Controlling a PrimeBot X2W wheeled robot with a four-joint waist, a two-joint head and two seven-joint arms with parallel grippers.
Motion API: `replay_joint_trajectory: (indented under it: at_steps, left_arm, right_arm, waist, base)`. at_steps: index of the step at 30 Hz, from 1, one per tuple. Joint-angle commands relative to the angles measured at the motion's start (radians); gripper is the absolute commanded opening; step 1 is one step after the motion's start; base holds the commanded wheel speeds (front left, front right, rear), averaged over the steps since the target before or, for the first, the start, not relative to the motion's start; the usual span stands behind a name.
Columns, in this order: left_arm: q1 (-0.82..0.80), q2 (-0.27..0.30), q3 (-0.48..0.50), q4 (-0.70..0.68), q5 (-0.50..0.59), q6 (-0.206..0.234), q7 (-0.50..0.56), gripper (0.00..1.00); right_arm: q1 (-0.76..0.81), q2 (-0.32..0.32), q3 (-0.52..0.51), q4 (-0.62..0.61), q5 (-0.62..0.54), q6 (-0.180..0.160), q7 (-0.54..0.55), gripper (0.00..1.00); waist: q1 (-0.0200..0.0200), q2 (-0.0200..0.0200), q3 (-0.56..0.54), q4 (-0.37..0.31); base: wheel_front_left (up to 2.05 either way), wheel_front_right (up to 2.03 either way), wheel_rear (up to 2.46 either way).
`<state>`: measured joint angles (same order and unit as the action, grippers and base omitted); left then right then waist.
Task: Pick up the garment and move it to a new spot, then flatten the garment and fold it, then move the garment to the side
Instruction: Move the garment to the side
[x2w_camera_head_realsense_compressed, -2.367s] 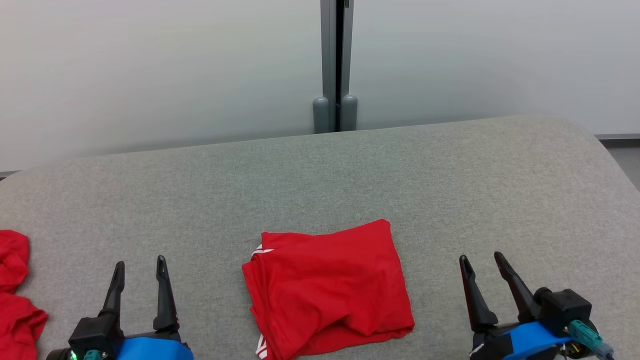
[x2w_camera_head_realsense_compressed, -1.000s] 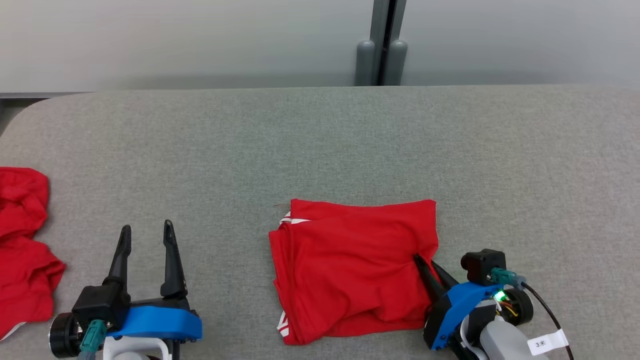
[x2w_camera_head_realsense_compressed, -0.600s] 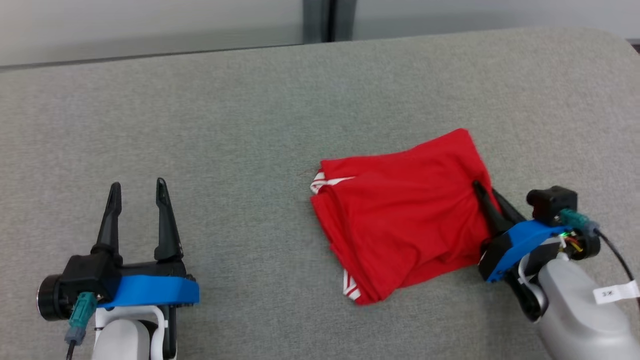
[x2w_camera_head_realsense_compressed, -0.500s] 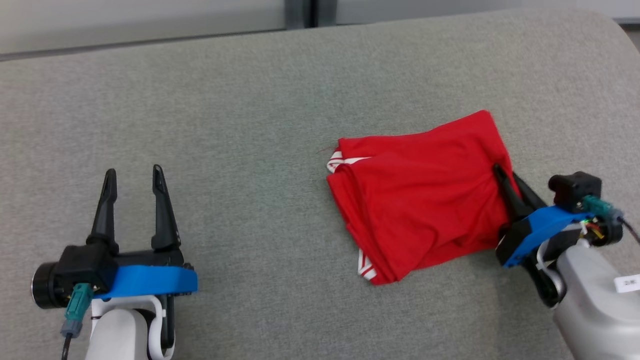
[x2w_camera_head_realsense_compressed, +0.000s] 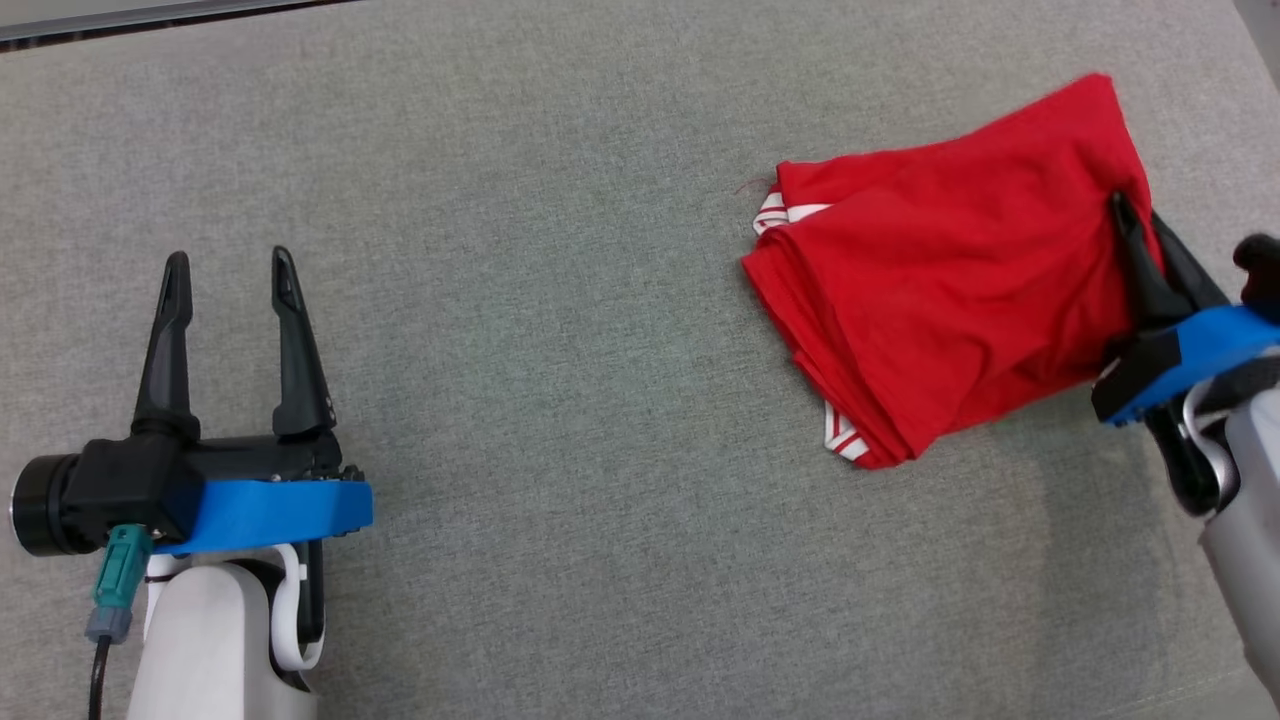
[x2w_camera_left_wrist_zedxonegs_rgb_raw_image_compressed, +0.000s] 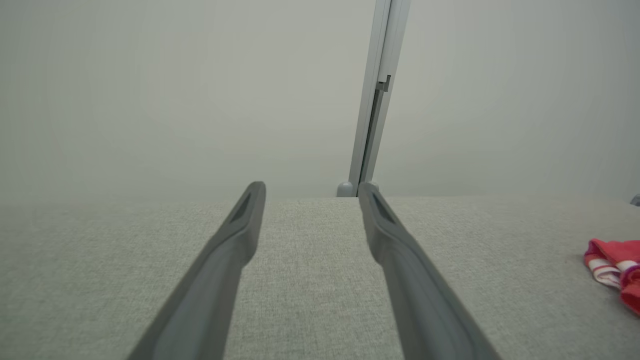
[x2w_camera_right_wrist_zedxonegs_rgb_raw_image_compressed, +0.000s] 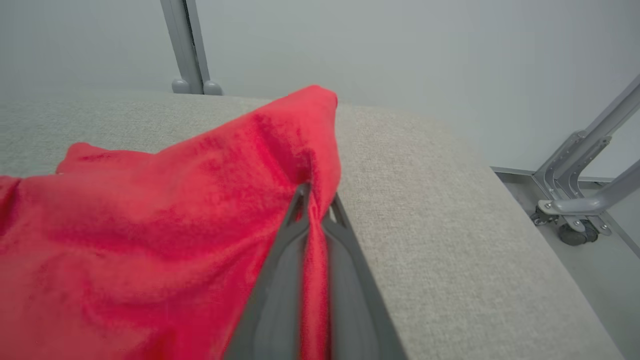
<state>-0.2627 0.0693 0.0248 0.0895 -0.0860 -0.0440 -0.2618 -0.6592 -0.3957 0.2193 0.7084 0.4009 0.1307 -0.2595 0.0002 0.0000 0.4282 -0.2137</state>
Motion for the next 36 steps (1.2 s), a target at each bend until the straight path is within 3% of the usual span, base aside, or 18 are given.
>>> replay_joint_trajectory:
  at_steps: [1, 9, 20, 28, 29, 30, 31, 36]
  left_arm:
    - [-0.017, 0.008, 0.006, -0.009, 0.007, -0.003, -0.004, 1.0]
    - [-0.043, 0.018, -0.003, -0.04, 0.024, -0.007, -0.004, 1.0]
    - [-0.083, 0.031, -0.017, -0.061, 0.033, -0.005, -0.004, 1.0]
    - [-0.098, 0.035, -0.016, -0.073, 0.03, 0.0, -0.004, 1.0]
    - [-0.098, 0.036, -0.016, -0.073, 0.029, 0.0, -0.004, 1.0]
    - [-0.098, 0.036, -0.016, -0.073, 0.029, 0.001, -0.004, 1.0]
    - [-0.099, 0.036, -0.016, -0.072, 0.028, 0.002, -0.004, 1.0]
    - [-0.087, 0.033, -0.012, -0.059, 0.022, 0.008, -0.004, 1.0]
  right_arm:
    - [-0.033, -0.005, 0.009, -0.008, -0.012, 0.0, -0.004, 0.0]
    - [-0.21, -0.083, 0.027, 0.043, -0.021, 0.0, 0.038, 0.0]
    - [-0.401, -0.239, -0.006, 0.28, -0.017, 0.0, 0.065, 0.0]
    - [-0.487, -0.277, -0.012, 0.43, -0.042, 0.0, 0.065, 0.0]
    - [-0.495, -0.275, -0.014, 0.442, -0.042, 0.0, 0.059, 0.31]
    - [-0.501, -0.271, -0.014, 0.455, -0.044, 0.0, 0.056, 0.78]
    - [-0.505, -0.264, -0.014, 0.468, -0.045, 0.0, 0.054, 1.0]
    - [-0.519, -0.252, -0.009, 0.513, -0.059, 0.0, 0.036, 1.0]
  waist:
    - [-0.0002, 0.0, 0.006, 0.0]
    - [-0.0002, 0.0, 0.073, 0.014]
    - [-0.0002, 0.0, 0.153, 0.048]
    - [-0.0002, 0.0, 0.175, 0.056]
    - [-0.0002, 0.0, 0.177, 0.056]
    - [-0.0002, 0.0, 0.177, 0.056]
    - [-0.0002, 0.0, 0.177, 0.056]
    - [-0.0002, 0.0, 0.152, 0.057]
  base:
    - [0.0, 0.0, 0.0]
    - [0.0, 0.0, 0.0]
    - [0.0, 0.0, 0.0]
    - [0.0, 0.0, 0.0]
    - [0.0, 0.0, 0.0]
    - [0.0, 0.0, 0.0]
    - [0.0, 0.0, 0.0]
    - [0.0, 0.0, 0.0]
